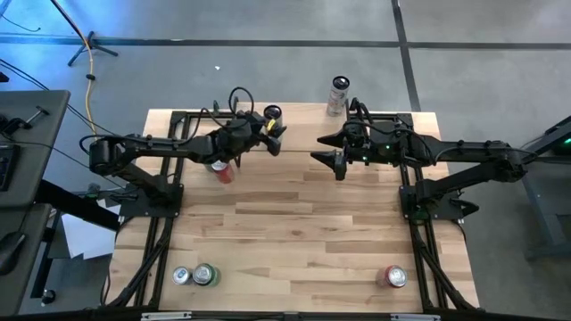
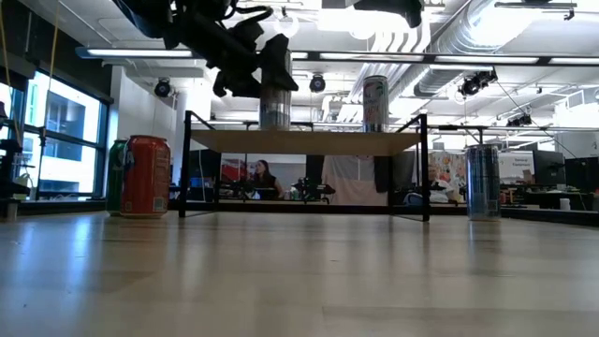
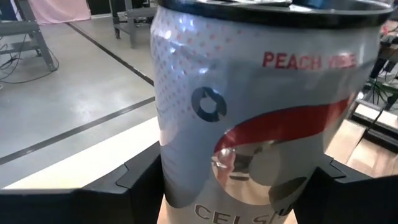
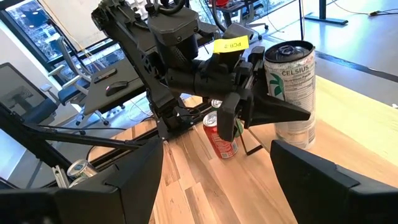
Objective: Place canned beverage on shelf
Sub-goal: Put the white pink soda can on the shelf aligned with the other white pink soda can
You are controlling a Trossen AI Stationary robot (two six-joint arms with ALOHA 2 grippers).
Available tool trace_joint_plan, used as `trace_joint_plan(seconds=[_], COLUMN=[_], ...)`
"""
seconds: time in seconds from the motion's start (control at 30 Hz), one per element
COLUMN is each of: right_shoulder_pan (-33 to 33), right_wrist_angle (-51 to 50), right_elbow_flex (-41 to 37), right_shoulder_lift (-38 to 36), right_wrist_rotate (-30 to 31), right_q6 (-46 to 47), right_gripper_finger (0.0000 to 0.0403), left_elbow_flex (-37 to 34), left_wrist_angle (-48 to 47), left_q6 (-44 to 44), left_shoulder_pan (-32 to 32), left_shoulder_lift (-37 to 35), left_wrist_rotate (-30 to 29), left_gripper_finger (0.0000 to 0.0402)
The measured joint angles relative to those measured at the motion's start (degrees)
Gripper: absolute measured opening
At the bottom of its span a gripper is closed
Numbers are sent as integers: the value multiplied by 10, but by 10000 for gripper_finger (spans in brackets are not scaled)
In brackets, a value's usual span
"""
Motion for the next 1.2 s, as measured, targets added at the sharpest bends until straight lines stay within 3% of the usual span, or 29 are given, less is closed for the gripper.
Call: trace_joint_plan(seconds=[0.43, 0.87, 1.0, 1.2], right_shoulder_pan=[0, 0, 0, 0], right_wrist_angle=[0, 0, 0, 0], right_elbow_flex=[0, 0, 0, 0], right_shoulder_lift=[0, 0, 0, 0], right_wrist_rotate=[0, 0, 0, 0], right_q6=[0, 0, 0, -4], right_gripper_finger=[282, 282, 282, 282], left_elbow_flex=[1, 1, 1, 1], left_wrist_angle=[-9, -5, -10, -60], left_q6=[0, 0, 12, 106], left_shoulder_pan=[1, 1, 1, -11], left_shoulder_lift=[0, -1, -1, -2], left_wrist_rotate=[-5, -5, -5, -4], left_gripper_finger=[244, 362, 373, 371])
